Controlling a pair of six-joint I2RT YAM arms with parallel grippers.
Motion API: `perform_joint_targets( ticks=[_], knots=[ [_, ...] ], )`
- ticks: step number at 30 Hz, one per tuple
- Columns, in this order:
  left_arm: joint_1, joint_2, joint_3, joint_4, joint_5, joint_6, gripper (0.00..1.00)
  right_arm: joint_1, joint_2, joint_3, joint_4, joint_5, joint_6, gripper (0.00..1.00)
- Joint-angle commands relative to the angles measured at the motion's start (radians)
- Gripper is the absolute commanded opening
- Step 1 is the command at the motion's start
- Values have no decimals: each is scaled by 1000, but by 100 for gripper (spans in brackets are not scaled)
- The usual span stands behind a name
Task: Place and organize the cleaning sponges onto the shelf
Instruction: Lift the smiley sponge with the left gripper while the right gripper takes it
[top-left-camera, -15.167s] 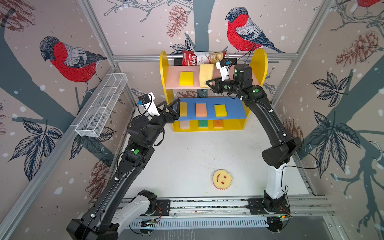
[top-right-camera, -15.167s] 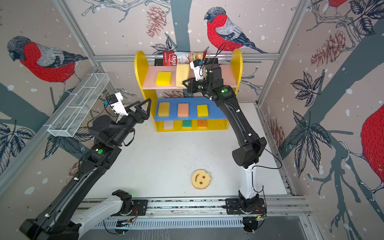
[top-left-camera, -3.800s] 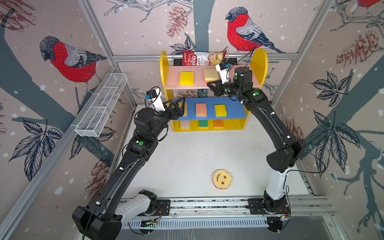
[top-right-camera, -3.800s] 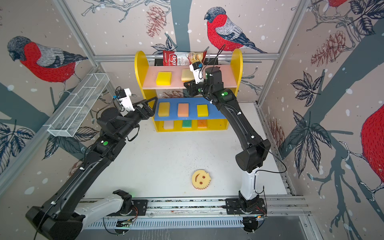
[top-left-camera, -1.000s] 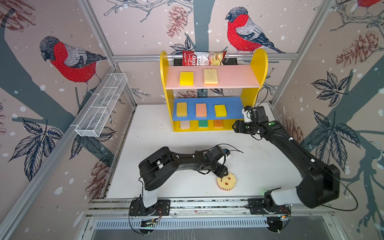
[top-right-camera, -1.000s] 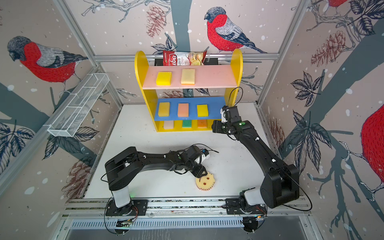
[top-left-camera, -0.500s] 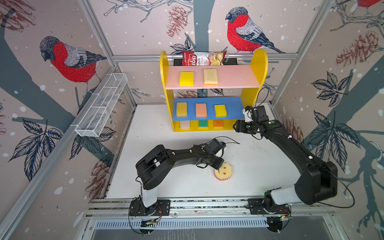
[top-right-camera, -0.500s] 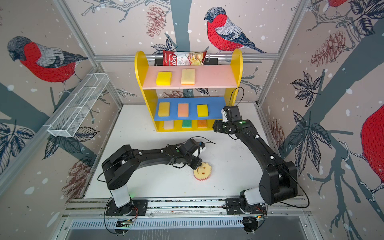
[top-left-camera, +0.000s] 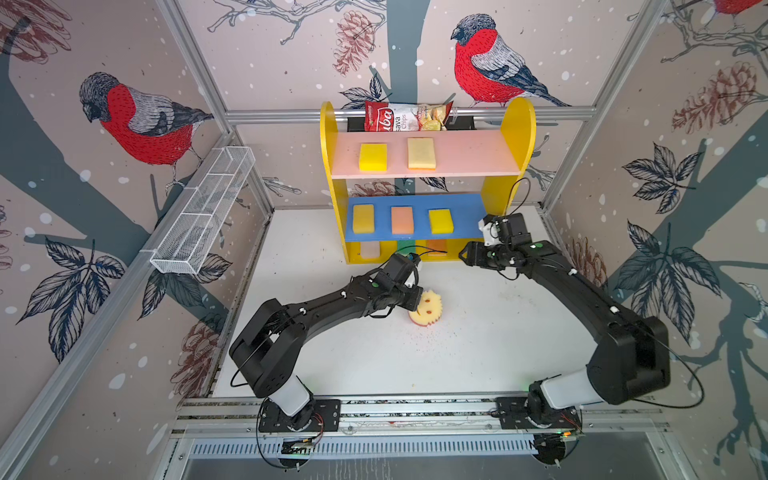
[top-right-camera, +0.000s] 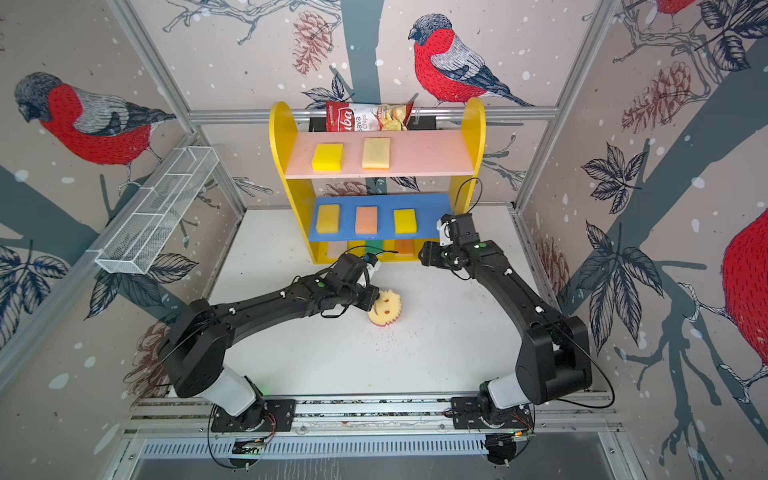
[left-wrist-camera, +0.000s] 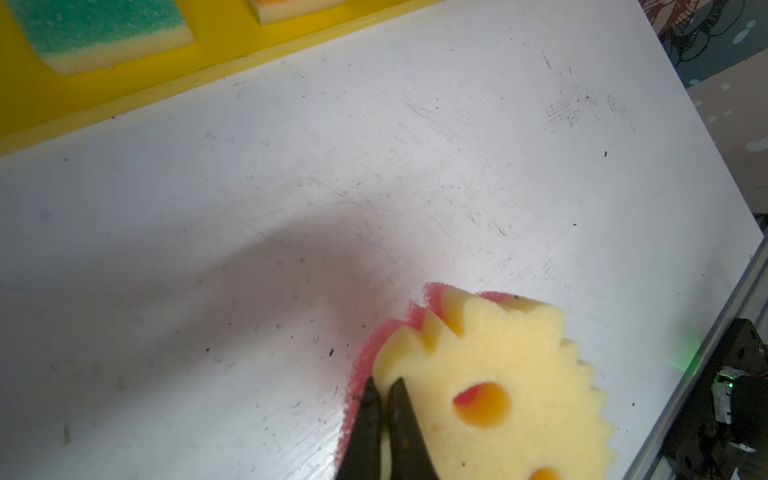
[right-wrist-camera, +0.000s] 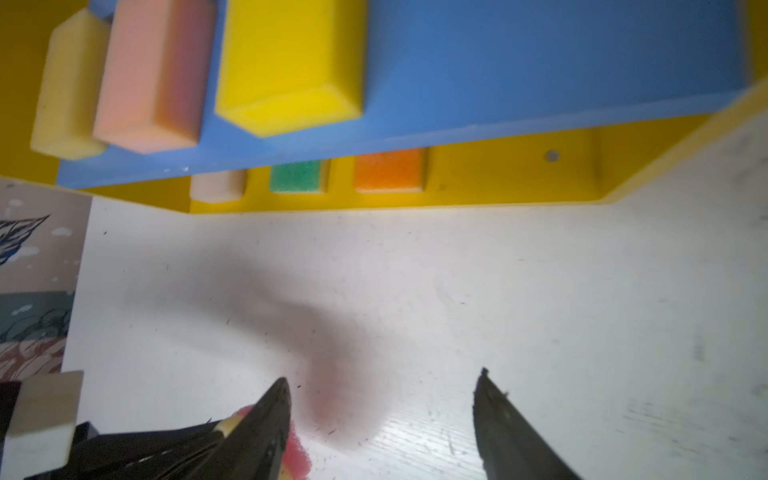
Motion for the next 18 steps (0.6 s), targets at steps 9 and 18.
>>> perform_joint_targets(
  ticks=[9, 18],
  knots=[
    [52, -111, -46, 28, -24, -48, 0, 197, 60, 8, 190, -159, -14, 79],
    [80, -159, -35, 11, -86, -66, 0, 205, 31, -62, 188, -271, -42, 74]
  ],
)
